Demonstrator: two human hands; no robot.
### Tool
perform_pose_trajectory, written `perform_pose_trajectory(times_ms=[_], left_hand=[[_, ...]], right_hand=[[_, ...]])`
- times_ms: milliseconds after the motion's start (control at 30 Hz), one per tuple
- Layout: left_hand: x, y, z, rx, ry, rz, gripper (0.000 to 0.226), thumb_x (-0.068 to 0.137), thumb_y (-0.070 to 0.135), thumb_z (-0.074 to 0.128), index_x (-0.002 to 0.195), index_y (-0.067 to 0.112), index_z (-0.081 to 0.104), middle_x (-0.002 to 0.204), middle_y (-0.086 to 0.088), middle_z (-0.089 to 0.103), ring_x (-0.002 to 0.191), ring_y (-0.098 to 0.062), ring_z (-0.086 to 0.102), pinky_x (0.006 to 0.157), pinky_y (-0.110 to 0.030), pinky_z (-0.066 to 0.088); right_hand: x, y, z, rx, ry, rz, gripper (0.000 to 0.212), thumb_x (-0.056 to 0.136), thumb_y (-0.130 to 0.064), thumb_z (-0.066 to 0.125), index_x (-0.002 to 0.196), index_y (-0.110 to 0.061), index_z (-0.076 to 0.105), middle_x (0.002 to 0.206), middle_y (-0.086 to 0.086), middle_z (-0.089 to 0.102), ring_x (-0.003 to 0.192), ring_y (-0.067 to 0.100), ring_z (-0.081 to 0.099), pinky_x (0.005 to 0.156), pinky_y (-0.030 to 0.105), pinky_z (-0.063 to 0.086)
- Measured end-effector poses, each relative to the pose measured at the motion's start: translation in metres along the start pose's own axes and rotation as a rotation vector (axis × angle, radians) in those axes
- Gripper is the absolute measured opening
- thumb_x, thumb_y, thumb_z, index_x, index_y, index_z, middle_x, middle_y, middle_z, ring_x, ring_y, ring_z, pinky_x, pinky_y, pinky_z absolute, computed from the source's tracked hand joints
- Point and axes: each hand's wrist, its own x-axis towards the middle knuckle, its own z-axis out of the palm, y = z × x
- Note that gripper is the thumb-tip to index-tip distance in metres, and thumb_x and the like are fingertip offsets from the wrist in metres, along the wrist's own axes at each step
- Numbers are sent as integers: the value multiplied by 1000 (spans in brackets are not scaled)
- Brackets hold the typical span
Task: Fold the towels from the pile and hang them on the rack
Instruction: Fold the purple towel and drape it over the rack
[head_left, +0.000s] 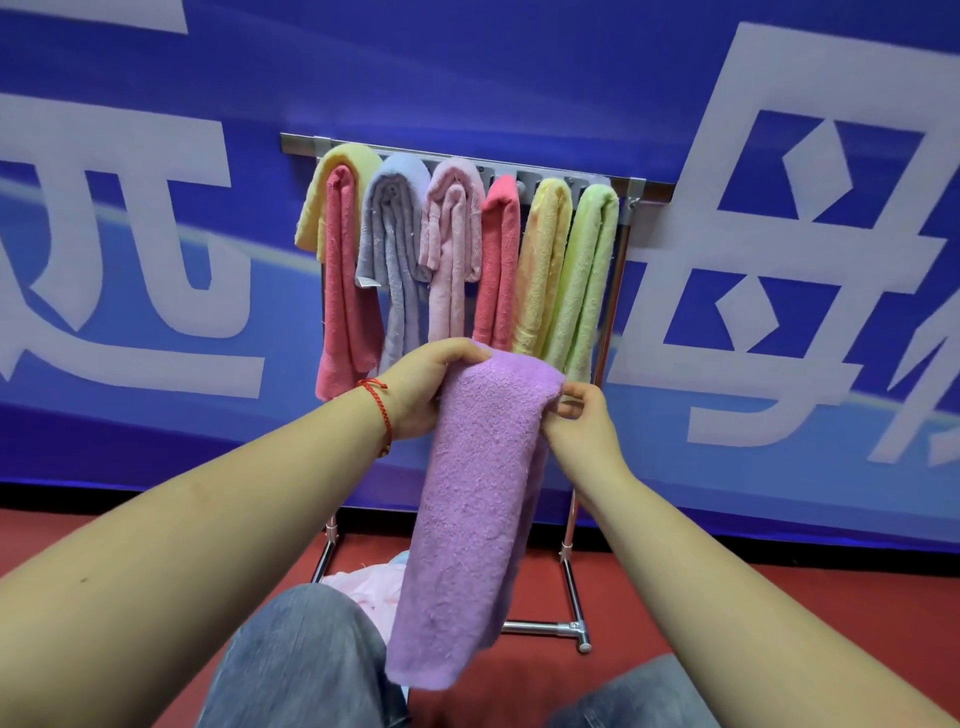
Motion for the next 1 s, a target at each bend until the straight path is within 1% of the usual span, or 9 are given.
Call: perform_pose_trajectory(times_ms=[100, 200, 300, 400, 467, 600, 700, 867, 1000], left_hand=[[-4, 4, 4, -18, -23, -14, 16, 77, 9, 45, 70, 9, 60, 53, -3, 60, 48, -13, 56, 51, -16, 44], [-3, 3, 3, -29, -27, -55, 16, 60, 13, 48, 71, 8, 59, 56, -4, 59, 51, -16, 55, 55, -19, 43], [1, 1, -1, -56, -20, -91, 20, 59, 13, 49, 71, 7, 62, 58, -6, 62, 52, -17, 57, 57, -20, 45], [5, -6, -2, 24, 29, -150, 26, 59, 18, 55, 81, 9, 65, 65, -4, 65, 59, -16, 58, 60, -21, 44], [8, -12, -1, 123, 93, -185, 24, 59, 22, 60, 80, 12, 64, 66, -1, 62, 59, -13, 54, 56, -20, 41], [16, -19, 4, 107, 94, -154, 10, 80, 19, 57, 87, 15, 63, 61, 5, 68, 51, -6, 60, 47, -12, 43], [22, -13, 8, -31, 16, -120, 22, 90, 11, 42, 89, 12, 64, 67, 3, 71, 56, -6, 65, 52, -13, 48], [26, -2, 6, -64, -55, -121, 21, 83, 16, 51, 97, 9, 65, 79, -1, 73, 68, -9, 68, 61, -17, 54], [30, 2, 6, -22, -40, -84, 18, 90, 15, 48, 94, 8, 65, 77, 1, 73, 68, -7, 68, 64, -16, 54]], right_hand=[[0, -4, -7, -145, -85, -49, 13, 86, 0, 52, 95, -7, 59, 85, 2, 61, 75, 9, 50, 62, 20, 40], [2, -10, -11, -236, -86, -125, 18, 86, -3, 51, 72, -14, 55, 67, -4, 55, 61, 5, 42, 49, 13, 34], [6, -13, -12, -265, -66, -184, 25, 83, -2, 53, 65, -19, 49, 62, -6, 52, 58, 5, 40, 47, 15, 32], [12, -17, -14, -279, 6, -234, 27, 82, 0, 50, 65, -21, 48, 62, -5, 52, 59, 7, 40, 52, 23, 32], [17, -23, -17, -289, 36, -278, 27, 82, 0, 49, 65, -21, 48, 63, -6, 51, 59, 7, 41, 52, 20, 32], [26, -32, -16, -356, 11, -320, 25, 81, -1, 49, 67, -23, 48, 60, -7, 47, 56, 6, 39, 51, 21, 31], [36, -36, -15, -360, -4, -345, 25, 82, -3, 49, 71, -25, 52, 66, -5, 55, 63, 8, 48, 56, 23, 37], [46, -36, -20, -355, -95, -362, 23, 85, -5, 57, 74, -25, 62, 70, -16, 60, 69, -1, 52, 58, 10, 39], [49, -28, -23, -319, -130, -294, 20, 86, -1, 54, 83, -14, 68, 66, -12, 58, 63, -2, 48, 54, 10, 38]])
